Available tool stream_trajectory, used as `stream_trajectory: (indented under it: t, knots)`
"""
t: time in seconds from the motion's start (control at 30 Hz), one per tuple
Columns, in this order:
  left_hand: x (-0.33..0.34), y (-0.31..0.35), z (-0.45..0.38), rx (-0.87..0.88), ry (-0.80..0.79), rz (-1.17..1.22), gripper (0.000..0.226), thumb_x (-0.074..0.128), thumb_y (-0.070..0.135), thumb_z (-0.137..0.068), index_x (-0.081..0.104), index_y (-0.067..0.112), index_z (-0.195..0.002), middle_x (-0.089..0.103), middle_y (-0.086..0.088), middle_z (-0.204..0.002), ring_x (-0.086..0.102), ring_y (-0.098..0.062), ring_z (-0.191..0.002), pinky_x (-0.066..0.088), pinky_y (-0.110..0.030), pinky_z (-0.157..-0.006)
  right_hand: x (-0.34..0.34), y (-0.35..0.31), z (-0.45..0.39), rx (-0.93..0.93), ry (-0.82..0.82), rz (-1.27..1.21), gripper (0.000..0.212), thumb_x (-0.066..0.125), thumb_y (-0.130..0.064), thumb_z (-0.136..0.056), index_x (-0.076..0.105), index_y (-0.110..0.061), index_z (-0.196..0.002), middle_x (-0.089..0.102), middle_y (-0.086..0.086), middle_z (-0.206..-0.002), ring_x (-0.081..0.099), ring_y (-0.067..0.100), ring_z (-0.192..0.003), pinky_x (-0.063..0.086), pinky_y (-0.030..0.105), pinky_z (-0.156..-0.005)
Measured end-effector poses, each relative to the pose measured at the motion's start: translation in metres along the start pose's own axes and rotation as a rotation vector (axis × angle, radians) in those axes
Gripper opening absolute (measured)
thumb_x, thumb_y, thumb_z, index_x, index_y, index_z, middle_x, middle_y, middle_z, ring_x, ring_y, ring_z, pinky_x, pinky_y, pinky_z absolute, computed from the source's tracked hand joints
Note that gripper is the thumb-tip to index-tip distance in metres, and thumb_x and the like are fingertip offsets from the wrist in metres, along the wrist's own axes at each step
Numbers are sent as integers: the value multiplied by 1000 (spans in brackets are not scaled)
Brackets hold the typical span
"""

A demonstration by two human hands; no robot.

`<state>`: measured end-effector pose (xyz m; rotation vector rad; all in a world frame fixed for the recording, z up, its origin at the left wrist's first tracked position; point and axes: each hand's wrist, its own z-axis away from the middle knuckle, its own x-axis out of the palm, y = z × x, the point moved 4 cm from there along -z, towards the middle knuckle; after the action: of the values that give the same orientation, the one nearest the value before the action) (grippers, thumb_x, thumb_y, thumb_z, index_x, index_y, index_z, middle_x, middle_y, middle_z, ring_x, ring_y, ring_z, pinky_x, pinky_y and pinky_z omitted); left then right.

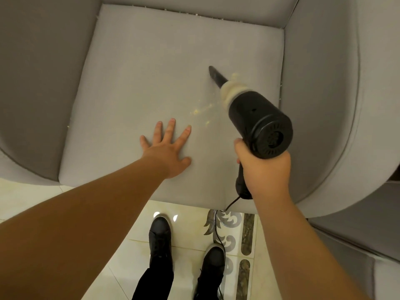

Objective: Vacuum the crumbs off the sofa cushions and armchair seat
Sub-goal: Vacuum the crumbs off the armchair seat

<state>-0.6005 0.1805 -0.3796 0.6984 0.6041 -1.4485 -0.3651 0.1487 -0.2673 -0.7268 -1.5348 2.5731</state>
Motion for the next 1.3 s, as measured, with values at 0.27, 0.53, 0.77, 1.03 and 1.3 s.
stream_trajectory:
  t: [0.27,0.53,0.77,1.03,1.3]
  knots:
    - [1,0,0,-1,15,-7,87,36,73,-93,-31,59,-148,-37,7,-165,-30,-30,-154,2,-72,-119,-20,6,8,35,154,-82,25,82,-22,-83,74,-13,-106,76,8,-88,74,20,-84,53,16,-64]
    - [0,0,1,-2,20,-17,87,36,74,-93,-30,59,-149,-35,7,-166,-28,-30,-155,3,-72,-120,-8,10,26,14,35,-8,33,82,-27,-79,73,-13,-107,73,3,-86,71,21,-82,60,34,-74]
    - [0,0,1,0,24,-27,87,35,74,-93,-30,58,-149,-35,6,-166,-28,-30,-155,3,-72,-120,-22,18,36,79,115,-96,31,83,-22,-83,72,-15,-111,76,5,-91,74,17,-85,58,19,-68]
    - [-9,-1,3,-4,-18,-45,88,39,72,-94,-26,59,-151,-31,8,-168,-23,-29,-157,9,-69,-121,-16,15,65,96,39,-136,23,85,-19,-83,69,-24,-99,69,-7,-72,66,0,-63,51,9,-52]
    - [-9,-12,22,-4,-81,-66,87,41,69,-97,-25,57,-153,-34,12,-166,-22,-24,-157,14,-69,-120,-45,8,77,108,163,-219,28,85,-20,-86,63,-30,-100,67,-11,-81,65,-10,-66,50,7,-56]
